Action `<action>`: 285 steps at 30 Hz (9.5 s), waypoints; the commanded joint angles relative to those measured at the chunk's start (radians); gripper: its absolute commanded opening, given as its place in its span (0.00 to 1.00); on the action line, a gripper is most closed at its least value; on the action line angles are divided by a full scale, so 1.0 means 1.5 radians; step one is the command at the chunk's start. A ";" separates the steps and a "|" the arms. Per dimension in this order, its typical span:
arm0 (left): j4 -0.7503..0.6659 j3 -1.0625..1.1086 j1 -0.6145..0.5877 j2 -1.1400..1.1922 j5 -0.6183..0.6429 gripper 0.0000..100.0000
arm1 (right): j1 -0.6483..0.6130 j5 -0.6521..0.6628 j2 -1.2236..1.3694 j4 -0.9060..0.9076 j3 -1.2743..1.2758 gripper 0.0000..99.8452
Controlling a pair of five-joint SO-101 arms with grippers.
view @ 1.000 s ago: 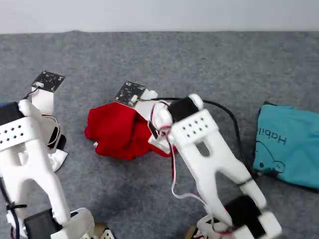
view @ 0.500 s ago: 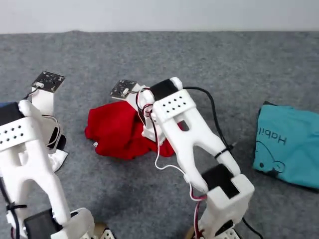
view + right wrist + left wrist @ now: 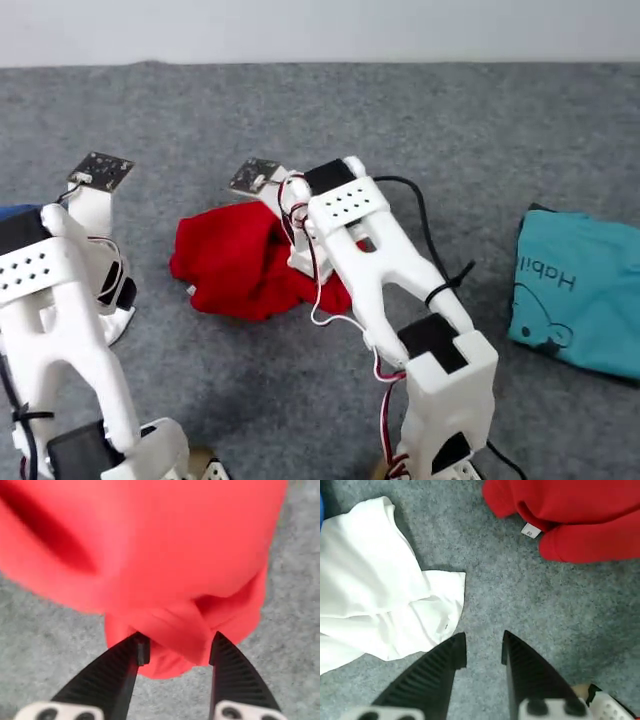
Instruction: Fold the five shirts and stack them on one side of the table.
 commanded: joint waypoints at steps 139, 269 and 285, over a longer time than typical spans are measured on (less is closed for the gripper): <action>0.047 -0.432 0.275 -0.048 0.220 0.00 | 0.474 0.076 -0.453 0.192 -0.268 0.01; -0.560 0.364 -0.351 -0.085 -0.041 0.01 | -0.311 -0.417 0.097 0.074 -0.198 0.16; -0.560 0.369 -0.352 -0.085 -0.041 0.01 | -0.317 -0.436 0.173 -0.019 -0.200 0.19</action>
